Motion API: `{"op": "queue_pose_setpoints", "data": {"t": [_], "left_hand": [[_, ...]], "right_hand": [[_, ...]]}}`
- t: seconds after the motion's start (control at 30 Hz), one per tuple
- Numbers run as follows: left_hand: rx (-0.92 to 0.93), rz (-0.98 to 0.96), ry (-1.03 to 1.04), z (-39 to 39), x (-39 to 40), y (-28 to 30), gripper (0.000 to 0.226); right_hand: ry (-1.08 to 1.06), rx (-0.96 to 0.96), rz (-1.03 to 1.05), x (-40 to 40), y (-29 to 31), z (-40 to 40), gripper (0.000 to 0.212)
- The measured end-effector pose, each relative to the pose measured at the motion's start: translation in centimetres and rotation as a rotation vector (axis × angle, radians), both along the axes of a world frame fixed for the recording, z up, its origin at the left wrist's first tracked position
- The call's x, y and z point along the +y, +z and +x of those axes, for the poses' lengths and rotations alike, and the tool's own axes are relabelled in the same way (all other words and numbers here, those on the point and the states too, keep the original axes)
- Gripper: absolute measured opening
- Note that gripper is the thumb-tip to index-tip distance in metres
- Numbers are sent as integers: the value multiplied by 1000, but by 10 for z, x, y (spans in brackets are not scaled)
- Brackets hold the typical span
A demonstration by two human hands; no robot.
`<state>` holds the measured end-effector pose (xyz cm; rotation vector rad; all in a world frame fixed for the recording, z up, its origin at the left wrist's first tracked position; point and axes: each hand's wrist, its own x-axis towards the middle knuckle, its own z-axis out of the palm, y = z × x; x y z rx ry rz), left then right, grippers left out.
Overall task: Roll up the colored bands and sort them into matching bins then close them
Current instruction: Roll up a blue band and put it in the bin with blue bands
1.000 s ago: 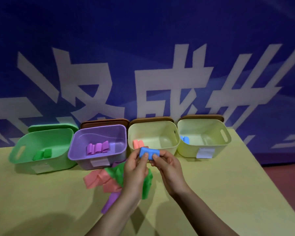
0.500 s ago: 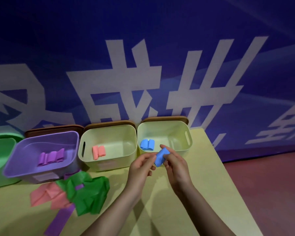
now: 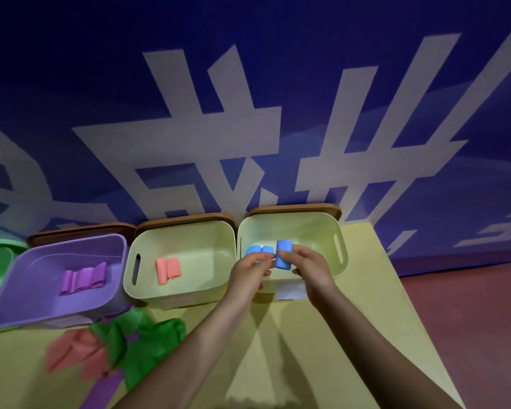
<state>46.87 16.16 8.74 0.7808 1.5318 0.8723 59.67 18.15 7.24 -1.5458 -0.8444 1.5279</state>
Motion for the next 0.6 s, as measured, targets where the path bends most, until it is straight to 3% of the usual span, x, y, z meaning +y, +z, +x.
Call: {"op": "queue_pose_setpoints", "data": {"t": [0.1,0.23,0.37,0.6], "left_hand": [[251,85,-62,-20,23,-16,16],[633,205,-50,-38,37,-38,21],[660,243,-68,-41,46,-54,26],[661,385,-8,-46,47,-67,21]], "right_hand": [[-66,3,-83,36,-15,4,7],[141,-343,-157,86,-53,5,26],[332,-658,-285,105,-90,-2,32],[363,-700,-338,115,-106,-12,26]]}}
